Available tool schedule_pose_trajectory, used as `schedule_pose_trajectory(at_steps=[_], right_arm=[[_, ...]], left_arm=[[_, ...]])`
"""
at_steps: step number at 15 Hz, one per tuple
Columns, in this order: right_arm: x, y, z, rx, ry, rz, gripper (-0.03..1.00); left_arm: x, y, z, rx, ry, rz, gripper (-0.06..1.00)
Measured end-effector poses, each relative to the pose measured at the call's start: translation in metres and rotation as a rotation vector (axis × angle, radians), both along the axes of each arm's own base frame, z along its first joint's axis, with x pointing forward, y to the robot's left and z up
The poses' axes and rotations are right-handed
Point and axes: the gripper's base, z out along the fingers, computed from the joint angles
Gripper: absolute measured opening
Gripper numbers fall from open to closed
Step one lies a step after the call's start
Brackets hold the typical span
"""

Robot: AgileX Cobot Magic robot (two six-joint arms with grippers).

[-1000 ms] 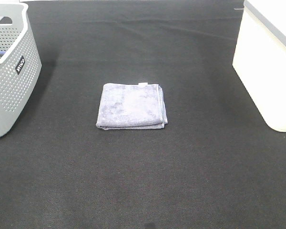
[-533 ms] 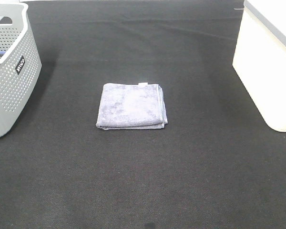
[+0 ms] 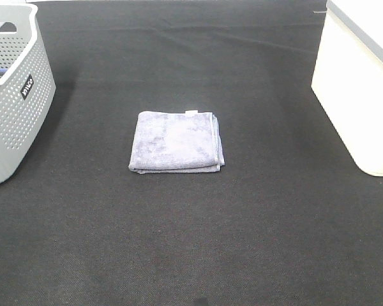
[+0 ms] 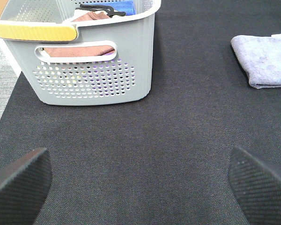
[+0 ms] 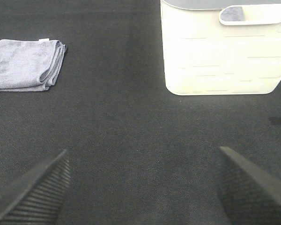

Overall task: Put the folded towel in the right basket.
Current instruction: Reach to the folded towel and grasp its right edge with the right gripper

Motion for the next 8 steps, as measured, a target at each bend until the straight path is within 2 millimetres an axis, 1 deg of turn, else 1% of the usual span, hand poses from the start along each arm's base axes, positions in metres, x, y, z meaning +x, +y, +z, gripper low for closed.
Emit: schedule_pose_trajectory(at_steps=[8], right_arm=[[0.0000, 0.0000, 0.0000, 0.000, 0.000, 0.000, 0.79]], left_arm=[[0.0000, 0.0000, 0.0000, 0.000, 0.000, 0.000, 0.97]])
